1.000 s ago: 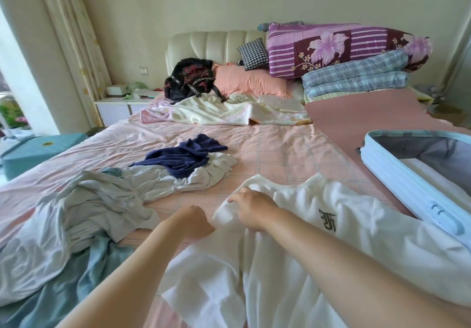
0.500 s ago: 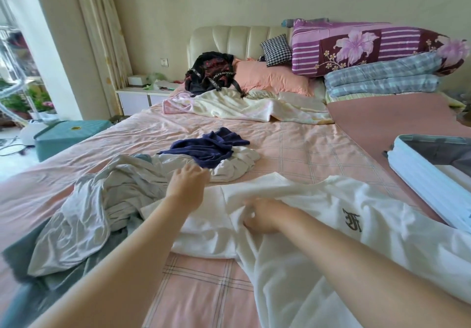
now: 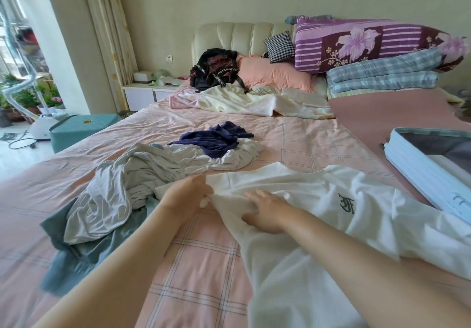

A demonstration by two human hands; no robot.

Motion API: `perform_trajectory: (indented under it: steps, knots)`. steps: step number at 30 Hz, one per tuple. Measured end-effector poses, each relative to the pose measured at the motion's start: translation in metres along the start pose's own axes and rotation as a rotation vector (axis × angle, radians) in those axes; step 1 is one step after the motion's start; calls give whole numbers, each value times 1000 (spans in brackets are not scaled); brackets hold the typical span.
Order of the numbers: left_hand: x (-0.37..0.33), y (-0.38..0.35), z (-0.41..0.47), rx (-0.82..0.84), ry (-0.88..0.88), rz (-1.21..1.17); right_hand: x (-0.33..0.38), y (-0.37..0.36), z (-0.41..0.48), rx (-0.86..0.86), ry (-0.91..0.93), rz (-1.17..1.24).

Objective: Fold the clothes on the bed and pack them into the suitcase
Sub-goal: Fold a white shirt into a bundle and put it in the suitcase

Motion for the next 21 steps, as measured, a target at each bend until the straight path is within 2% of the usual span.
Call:
perform_trajectory:
  steps: [2, 4, 5, 8, 10, 12, 15, 18, 21]
  knots:
    - [4, 3, -1, 196, 220, 155, -10, 1, -8, -6, -5, -49]
    - [-8, -4, -3, 321, 328, 175, -19, 2, -21, 10, -13, -52]
    - [-20, -5, -4, 309, 318, 166, -24, 3, -28, 9, -19, -12]
    - [-68, 8, -11, 108, 156, 128, -40, 12, -56, -66, -22, 134]
    - [-101, 22, -16, 59, 96, -27, -55, 18, -78, -136, -25, 194]
    - [-131, 29, -22, 197, 121, -226, -68, 23, -104, -244, 16, 244]
    - [-168, 34, -38, 503, 74, -222, -79, 25, -145, -367, 87, 302]
    - [-186, 35, -58, 617, 91, -285, -73, 17, -185, -219, 140, 373]
    - [-194, 29, -79, 626, 71, -300, -62, -4, -206, -49, 173, 114]
Point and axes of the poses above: each hand's wrist, its own z-axis towards the middle knuckle, its own y-axis out of the back of the hand, x = y × z, the point moved 2 cm from there along z, towards the middle knuckle
